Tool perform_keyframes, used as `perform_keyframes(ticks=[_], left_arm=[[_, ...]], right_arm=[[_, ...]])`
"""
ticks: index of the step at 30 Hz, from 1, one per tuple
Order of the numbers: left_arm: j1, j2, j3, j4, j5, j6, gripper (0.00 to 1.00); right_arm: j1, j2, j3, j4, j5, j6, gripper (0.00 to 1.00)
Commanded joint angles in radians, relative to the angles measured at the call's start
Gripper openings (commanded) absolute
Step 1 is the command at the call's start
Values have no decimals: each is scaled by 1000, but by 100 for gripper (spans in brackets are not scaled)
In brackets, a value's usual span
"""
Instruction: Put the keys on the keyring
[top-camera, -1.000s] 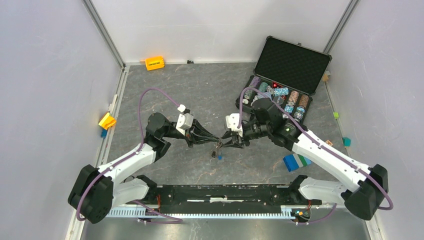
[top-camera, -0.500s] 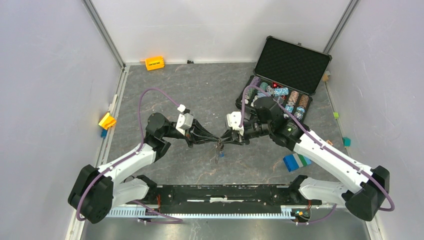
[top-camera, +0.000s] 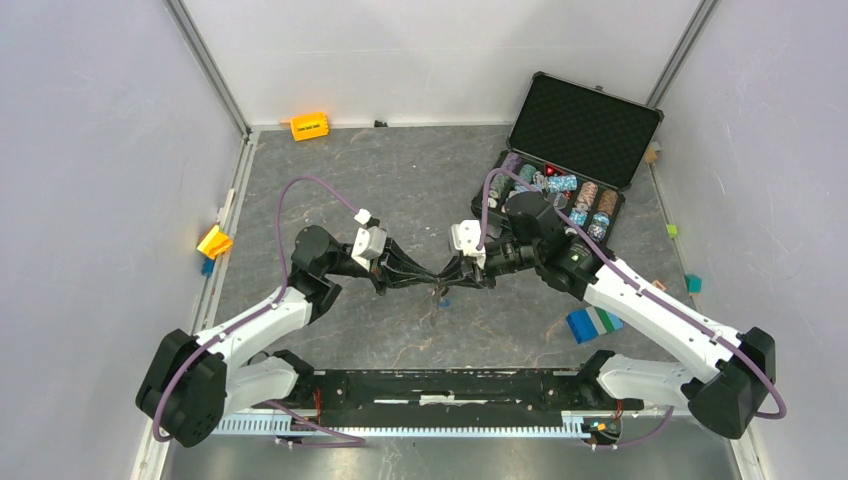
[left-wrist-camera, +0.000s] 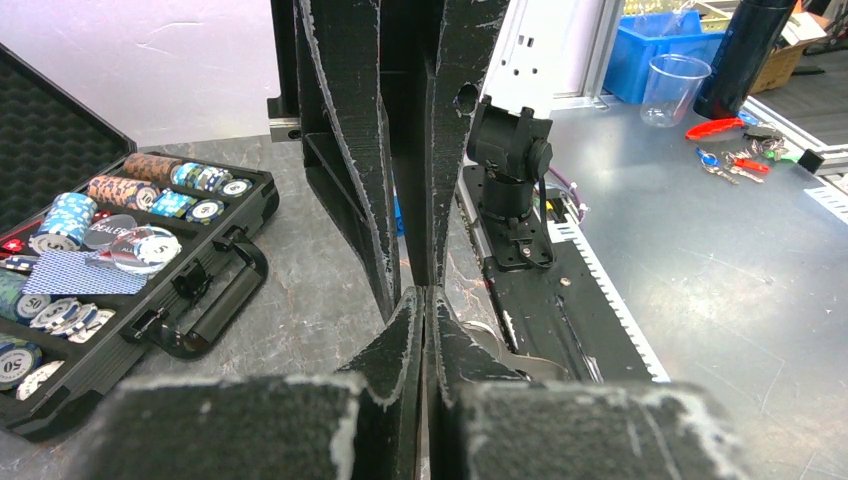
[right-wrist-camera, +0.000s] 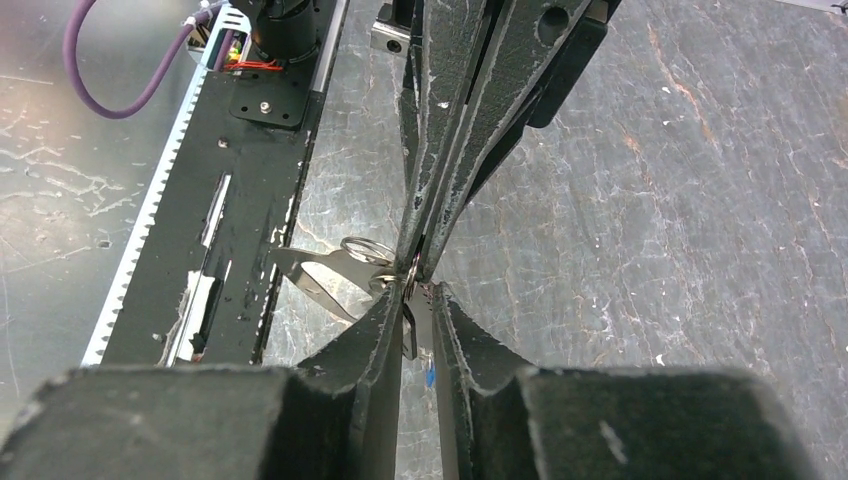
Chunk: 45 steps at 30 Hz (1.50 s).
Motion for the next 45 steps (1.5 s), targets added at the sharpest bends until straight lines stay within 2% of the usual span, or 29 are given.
perform_keyframes(ticks=[1,19,22,25,28,30,32,36,38,41,45], left_arm=[[1,-4,0,47,-6,-10,2],[3,-5,-3,49,-11,-12,2],[3,-5,-4,49,-12,-12,2],[3,-6,-7,47,-12,-10,2],[3,-11,-4,9,-12,23,2],[3,-17,11,-65,-3,83,2],[3,-25,43,-211,-2,183,5],[3,-22,193,-661,-36,468,27],[3,-21,247,-825,-68,584,35],[3,-20,286,-926,-112,666,43],[2,-22,287,-937,-138,685,48]], right_arm=[[2,-2,-2,48,-23,17,21],[3,2,-32,81,-35,34,16],[3,2,-33,84,-38,35,11],[3,-5,-30,78,-34,26,0],[3,-17,-9,48,9,7,0],[4,-16,21,2,57,-14,0],[11,-10,61,-57,121,-35,0],[52,16,123,-157,248,-74,0],[74,39,159,-210,312,-85,0],[96,72,204,-268,383,-91,0],[121,105,236,-301,438,-86,0]])
